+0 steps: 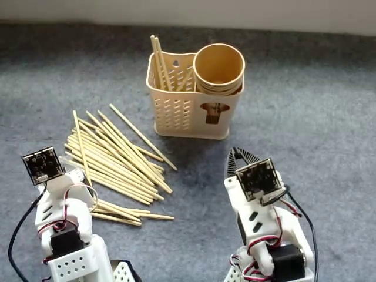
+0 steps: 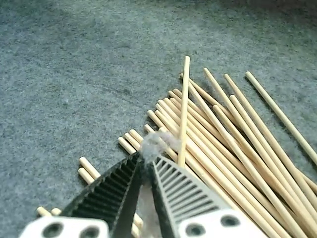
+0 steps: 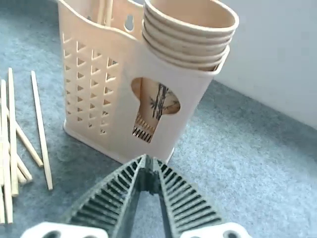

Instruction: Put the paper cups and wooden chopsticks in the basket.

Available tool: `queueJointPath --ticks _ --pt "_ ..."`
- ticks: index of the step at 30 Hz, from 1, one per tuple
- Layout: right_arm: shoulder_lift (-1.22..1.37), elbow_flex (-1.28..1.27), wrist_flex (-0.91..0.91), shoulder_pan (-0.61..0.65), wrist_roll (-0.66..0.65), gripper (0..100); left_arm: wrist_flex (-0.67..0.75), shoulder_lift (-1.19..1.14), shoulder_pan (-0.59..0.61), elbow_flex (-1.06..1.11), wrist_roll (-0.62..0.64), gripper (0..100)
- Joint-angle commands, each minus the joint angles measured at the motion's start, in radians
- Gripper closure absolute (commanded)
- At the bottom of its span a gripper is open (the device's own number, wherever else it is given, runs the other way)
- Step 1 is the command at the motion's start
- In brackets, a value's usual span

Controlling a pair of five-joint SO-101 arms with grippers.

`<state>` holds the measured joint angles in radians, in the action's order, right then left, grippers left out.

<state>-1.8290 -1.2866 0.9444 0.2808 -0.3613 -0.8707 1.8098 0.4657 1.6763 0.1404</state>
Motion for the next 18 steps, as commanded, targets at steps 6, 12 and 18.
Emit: queueJointPath --ticks 6,12,18 --pt "0.251 0.407 0.116 0.2 -0.014 99.3 -0.005 0.005 0.008 0.021 0.002 99" --pt "0.567 0.618 0.119 0.329 -0.012 99.3 -0.005 0.004 0.008 0.021 0.002 99" --pt "0.84 0.754 0.114 0.463 -0.012 99.2 -0.005 0.004 0.008 0.021 0.002 99"
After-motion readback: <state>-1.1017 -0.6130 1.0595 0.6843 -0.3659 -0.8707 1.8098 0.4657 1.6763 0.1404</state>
